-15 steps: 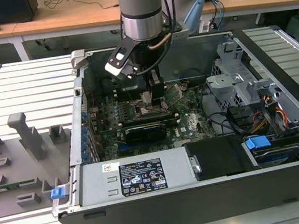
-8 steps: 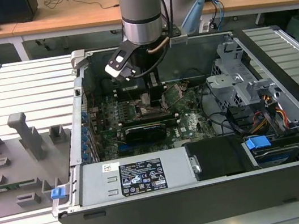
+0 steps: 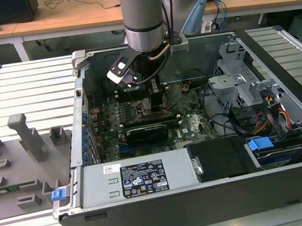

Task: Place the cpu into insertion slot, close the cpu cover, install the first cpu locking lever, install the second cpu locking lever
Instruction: 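Place the cpu into insertion slot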

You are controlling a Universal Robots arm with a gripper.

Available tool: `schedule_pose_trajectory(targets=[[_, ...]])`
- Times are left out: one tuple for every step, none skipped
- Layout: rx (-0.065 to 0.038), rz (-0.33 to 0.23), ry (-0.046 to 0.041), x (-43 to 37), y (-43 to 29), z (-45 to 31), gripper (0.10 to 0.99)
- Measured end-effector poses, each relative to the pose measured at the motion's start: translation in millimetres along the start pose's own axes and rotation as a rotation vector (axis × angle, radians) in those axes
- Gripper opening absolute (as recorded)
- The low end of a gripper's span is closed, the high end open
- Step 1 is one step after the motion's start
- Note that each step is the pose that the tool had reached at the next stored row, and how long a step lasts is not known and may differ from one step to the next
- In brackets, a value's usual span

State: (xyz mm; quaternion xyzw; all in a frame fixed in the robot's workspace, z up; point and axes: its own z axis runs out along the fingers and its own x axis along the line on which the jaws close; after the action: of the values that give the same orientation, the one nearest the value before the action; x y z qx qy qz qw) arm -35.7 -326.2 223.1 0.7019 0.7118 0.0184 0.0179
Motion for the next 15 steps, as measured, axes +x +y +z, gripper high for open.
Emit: schedule_pose_trajectory(targets=[[0.000,0.000,0.0001,1.1,0.0,0.6,0.541],[0.001,0.000,0.0002,2.1,0.0,1.1,0.541],[0.001,0.000,0.0002,4.3,0.0,1.8,0.541],[0.002,0.000,0.0002,5.7,0.0,2.2,0.541],[0.002,0.000,0.0001,7.0,0.0,2.7,0.541],[0.002,0.000,0.0003,7.7,-0.1,3.6,0.541],[0.002,0.000,0.0004,7.9,-0.1,5.0,0.541],[0.002,0.002,0.0001,7.9,-0.2,7.4,0.541],[0.002,0.003,0.0000,7.9,-0.3,9.0,0.541],[0.003,0.005,0.0000,7.9,-0.4,10.6,0.541],[0.002,0.005,0.0000,8.0,-0.4,11.4,0.541],[0.003,0.005,-0.0001,8.1,-0.5,12.4,0.541],[0.003,0.005,-0.0001,8.1,-0.6,13.0,0.541],[0.003,0.005,-0.0001,8.4,-0.8,14.9,0.541],[0.003,0.005,-0.0001,8.5,-0.8,16.2,0.541]])
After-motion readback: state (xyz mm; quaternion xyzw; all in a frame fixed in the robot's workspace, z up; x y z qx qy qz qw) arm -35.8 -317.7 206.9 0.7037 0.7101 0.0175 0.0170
